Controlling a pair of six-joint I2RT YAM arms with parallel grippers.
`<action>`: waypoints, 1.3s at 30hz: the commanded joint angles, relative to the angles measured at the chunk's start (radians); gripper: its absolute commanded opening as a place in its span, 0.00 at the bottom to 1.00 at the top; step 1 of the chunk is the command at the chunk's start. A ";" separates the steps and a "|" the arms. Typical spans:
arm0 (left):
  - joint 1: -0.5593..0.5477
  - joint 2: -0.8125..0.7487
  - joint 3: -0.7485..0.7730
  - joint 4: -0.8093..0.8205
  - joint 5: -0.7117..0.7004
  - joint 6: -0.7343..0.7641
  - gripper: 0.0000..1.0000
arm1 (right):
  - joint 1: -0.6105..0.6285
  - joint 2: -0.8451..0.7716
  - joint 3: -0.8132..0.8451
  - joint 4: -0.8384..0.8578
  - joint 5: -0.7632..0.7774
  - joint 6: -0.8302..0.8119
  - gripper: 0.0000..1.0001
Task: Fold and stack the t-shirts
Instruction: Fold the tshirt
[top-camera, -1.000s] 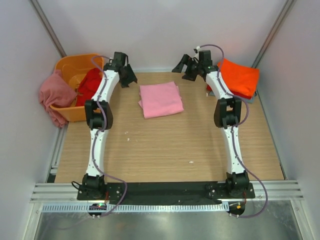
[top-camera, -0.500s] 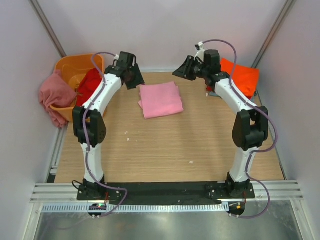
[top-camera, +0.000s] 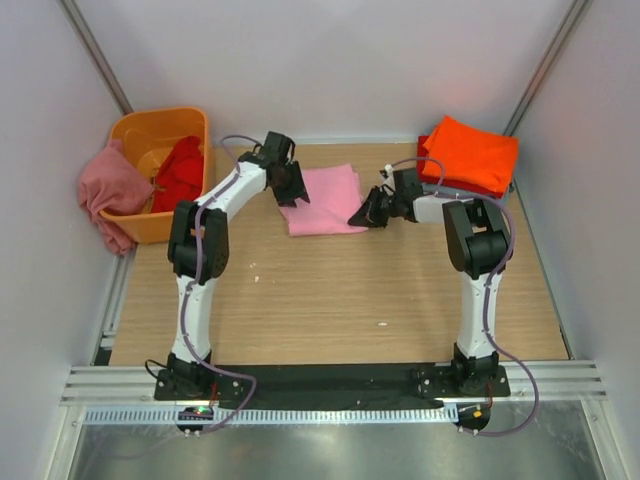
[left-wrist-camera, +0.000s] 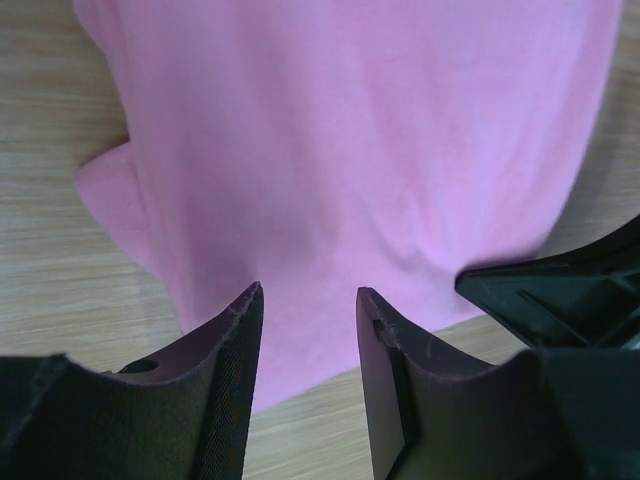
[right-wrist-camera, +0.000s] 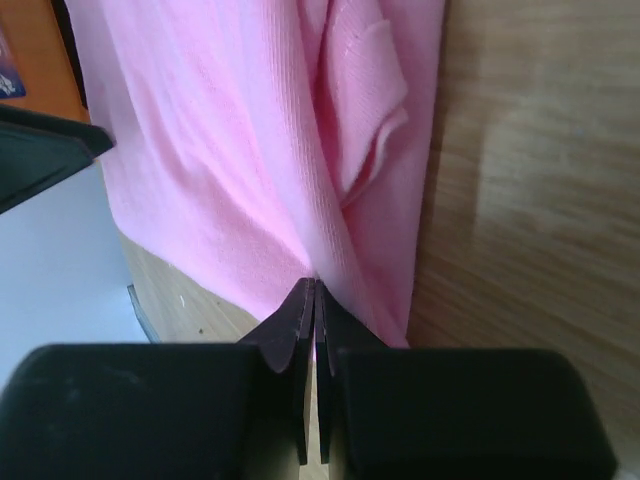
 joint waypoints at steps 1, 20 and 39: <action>-0.011 -0.012 -0.060 0.044 0.044 0.022 0.43 | 0.002 -0.077 -0.061 0.047 0.007 -0.035 0.06; -0.127 -0.467 -0.463 -0.054 -0.145 0.109 0.53 | 0.168 -0.769 -0.487 -0.258 0.308 -0.067 0.60; -0.200 -0.615 -0.789 0.219 -0.070 -0.038 0.46 | 0.042 -0.338 -0.070 -0.141 0.124 -0.173 0.17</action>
